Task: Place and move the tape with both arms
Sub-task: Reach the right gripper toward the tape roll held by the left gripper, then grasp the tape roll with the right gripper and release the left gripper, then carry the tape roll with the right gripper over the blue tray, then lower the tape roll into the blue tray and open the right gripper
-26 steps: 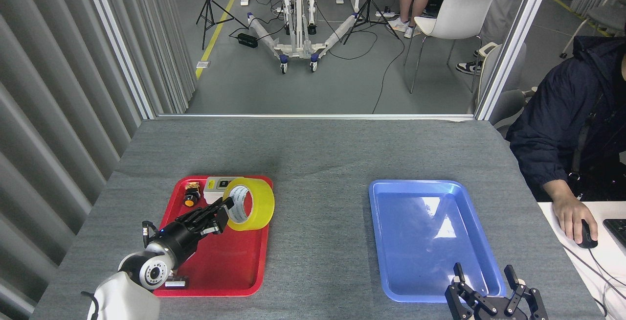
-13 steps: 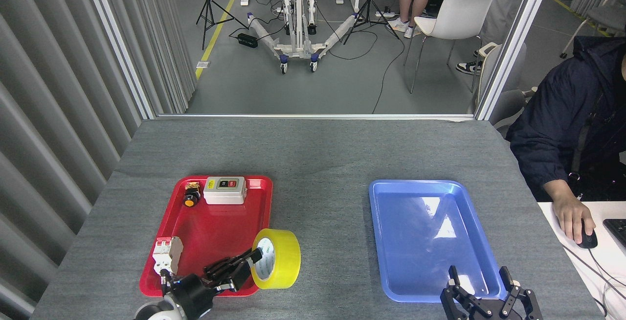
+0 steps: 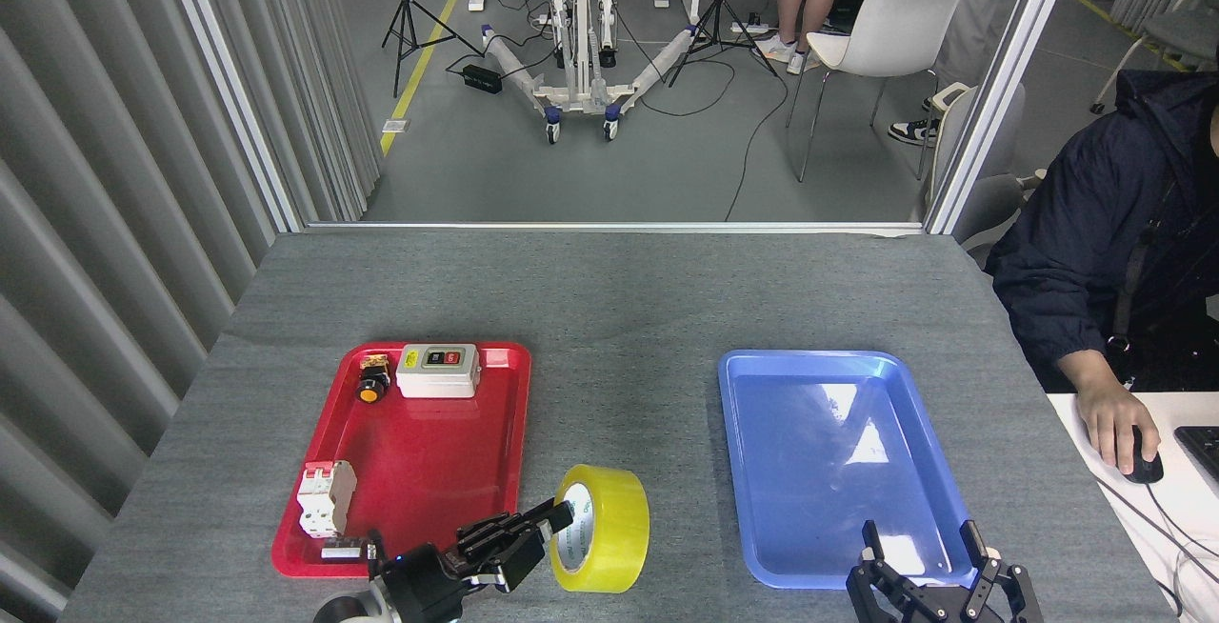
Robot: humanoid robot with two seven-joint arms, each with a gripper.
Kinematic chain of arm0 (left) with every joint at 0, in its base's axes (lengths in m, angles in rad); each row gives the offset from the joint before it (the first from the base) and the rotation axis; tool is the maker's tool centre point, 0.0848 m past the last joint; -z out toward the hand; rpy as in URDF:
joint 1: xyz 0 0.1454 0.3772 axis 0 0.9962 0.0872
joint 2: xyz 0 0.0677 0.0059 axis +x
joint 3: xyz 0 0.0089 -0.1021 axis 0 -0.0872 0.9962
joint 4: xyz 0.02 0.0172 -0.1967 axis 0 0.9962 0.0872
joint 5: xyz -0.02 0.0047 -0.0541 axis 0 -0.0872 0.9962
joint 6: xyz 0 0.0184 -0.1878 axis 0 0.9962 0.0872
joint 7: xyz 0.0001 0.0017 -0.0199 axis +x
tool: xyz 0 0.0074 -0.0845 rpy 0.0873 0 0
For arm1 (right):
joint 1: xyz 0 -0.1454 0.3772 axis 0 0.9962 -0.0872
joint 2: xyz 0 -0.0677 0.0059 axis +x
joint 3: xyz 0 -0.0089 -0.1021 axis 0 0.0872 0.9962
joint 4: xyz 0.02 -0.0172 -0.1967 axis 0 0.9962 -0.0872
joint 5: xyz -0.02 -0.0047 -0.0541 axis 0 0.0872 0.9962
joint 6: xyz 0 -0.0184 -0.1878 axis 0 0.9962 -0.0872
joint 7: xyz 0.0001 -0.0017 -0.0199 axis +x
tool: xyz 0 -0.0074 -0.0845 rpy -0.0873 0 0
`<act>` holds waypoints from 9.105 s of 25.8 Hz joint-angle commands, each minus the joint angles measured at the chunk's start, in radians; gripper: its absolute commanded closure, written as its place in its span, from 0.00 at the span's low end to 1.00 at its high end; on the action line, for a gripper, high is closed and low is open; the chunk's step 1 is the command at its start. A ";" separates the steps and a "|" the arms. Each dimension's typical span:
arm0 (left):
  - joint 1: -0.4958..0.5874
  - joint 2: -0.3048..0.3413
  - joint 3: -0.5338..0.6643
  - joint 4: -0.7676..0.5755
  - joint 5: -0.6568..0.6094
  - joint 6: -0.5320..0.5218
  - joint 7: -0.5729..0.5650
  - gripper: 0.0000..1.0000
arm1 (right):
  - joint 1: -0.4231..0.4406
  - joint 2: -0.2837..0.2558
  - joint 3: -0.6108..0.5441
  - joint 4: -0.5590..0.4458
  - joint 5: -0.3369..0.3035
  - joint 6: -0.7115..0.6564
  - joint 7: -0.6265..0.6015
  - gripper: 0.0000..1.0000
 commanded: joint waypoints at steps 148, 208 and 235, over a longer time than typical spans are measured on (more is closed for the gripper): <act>0.051 0.070 0.072 -0.083 -0.889 0.514 0.897 0.00 | -0.298 -0.486 0.465 0.273 -0.115 0.371 -0.248 0.79; 0.051 0.068 0.225 -0.083 -0.784 0.531 0.733 0.00 | -0.595 -0.494 0.414 0.377 -1.282 0.799 0.702 0.70; 0.059 0.090 0.230 -0.068 -0.786 0.529 0.742 0.00 | -0.621 -0.532 0.572 0.479 -1.351 0.785 0.723 0.66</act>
